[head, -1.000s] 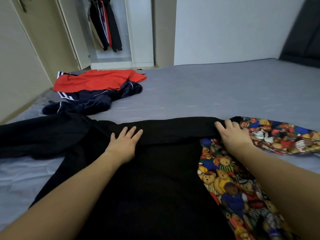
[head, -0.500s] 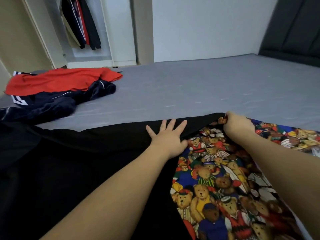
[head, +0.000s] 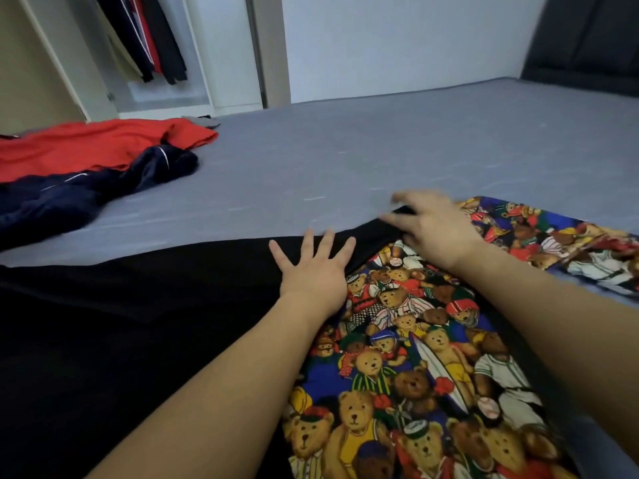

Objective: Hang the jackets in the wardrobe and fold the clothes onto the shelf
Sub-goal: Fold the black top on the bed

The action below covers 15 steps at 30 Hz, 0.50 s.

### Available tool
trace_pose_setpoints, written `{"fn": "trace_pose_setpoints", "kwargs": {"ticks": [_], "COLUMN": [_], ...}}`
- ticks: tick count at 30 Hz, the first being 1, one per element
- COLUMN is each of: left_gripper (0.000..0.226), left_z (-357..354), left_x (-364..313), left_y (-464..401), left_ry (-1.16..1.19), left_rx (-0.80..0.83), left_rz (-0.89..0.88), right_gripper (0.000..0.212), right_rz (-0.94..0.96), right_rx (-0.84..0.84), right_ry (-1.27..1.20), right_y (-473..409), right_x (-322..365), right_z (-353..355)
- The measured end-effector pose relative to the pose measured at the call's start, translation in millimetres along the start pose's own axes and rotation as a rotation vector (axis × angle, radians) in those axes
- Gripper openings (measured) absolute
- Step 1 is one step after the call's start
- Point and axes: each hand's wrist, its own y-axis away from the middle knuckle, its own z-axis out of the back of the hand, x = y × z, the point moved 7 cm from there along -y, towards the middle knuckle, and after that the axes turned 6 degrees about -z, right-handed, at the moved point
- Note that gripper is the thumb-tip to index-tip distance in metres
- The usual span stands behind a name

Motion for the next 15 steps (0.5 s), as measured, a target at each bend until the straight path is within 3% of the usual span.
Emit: {"fn": "trace_pose_setpoints", "kwargs": {"ticks": [1,4,7,9,12,15], "left_gripper": [0.099,0.095,0.086,0.091,0.101,0.1], "left_z": [0,-3,-6,-4,-3,1], "left_x": [0,-1,5,14,36,80], "left_y": [1,4,13,27,51,89], "left_ry": [0.011,0.091,0.197,0.225,0.236,0.137], "left_rx": [0.01,0.062,0.086,0.05,0.04,-0.013], "left_rz": [-0.002,-0.021,-0.035,-0.055,-0.07,-0.009], "right_gripper": [0.046,0.036,0.03,0.04,0.074,0.064], "right_rz": [0.03,-0.208,-0.286,-0.286,-0.208,-0.2], "right_rx": [0.049,0.219,0.384,0.475,0.633,0.797], "right_ry": [0.01,0.107,0.247,0.251,0.13,-0.081], "right_y": [4,17,-1,-11,-2,-4], "right_x": [4,-7,10,32,63,106], "right_z": [-2,-17,-9,-7,-8,0]}}
